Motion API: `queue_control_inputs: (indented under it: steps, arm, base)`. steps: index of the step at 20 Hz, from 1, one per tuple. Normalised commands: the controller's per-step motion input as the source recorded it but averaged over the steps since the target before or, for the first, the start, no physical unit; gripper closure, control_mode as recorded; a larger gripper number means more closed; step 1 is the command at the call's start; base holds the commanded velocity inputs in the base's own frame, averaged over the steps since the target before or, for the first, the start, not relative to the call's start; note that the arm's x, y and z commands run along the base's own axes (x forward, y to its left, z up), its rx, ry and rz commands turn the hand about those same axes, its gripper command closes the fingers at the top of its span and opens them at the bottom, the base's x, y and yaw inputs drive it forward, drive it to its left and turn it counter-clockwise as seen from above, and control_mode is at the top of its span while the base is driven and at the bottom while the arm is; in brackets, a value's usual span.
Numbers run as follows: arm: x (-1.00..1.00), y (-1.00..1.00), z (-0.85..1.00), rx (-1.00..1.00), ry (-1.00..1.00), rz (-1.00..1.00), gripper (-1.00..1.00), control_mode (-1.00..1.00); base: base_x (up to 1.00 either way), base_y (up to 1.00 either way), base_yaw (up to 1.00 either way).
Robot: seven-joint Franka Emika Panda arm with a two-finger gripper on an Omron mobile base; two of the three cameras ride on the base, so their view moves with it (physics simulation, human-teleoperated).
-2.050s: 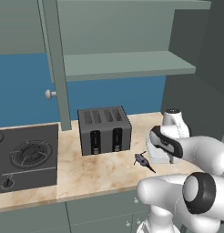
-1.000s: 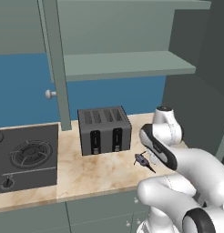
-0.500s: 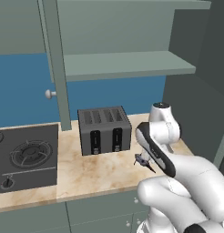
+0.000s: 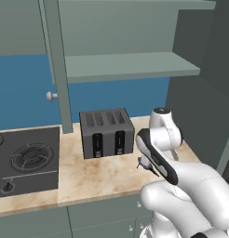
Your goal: Retrieve the tupperware from the cabinet, then place the raw meat into the tupperware to avoid contamination.
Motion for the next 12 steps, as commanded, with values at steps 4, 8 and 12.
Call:
queue_control_inputs:
  steps: [4, 8, 12]
  arm:
    - [0.31, 0.06, -0.16, -0.05, 0.0, 0.0, -1.0, -1.0]
    - [0.38, 0.18, -0.25, -0.09, 0.0, 0.0, -1.0, -1.0]
    - [0.38, 0.06, -0.24, -0.1, -0.01, 0.0, -1.0, -1.0]
  base:
    - [0.0, 0.0, 0.0]
    - [0.0, 0.0, 0.0]
    - [0.0, 0.0, 0.0]
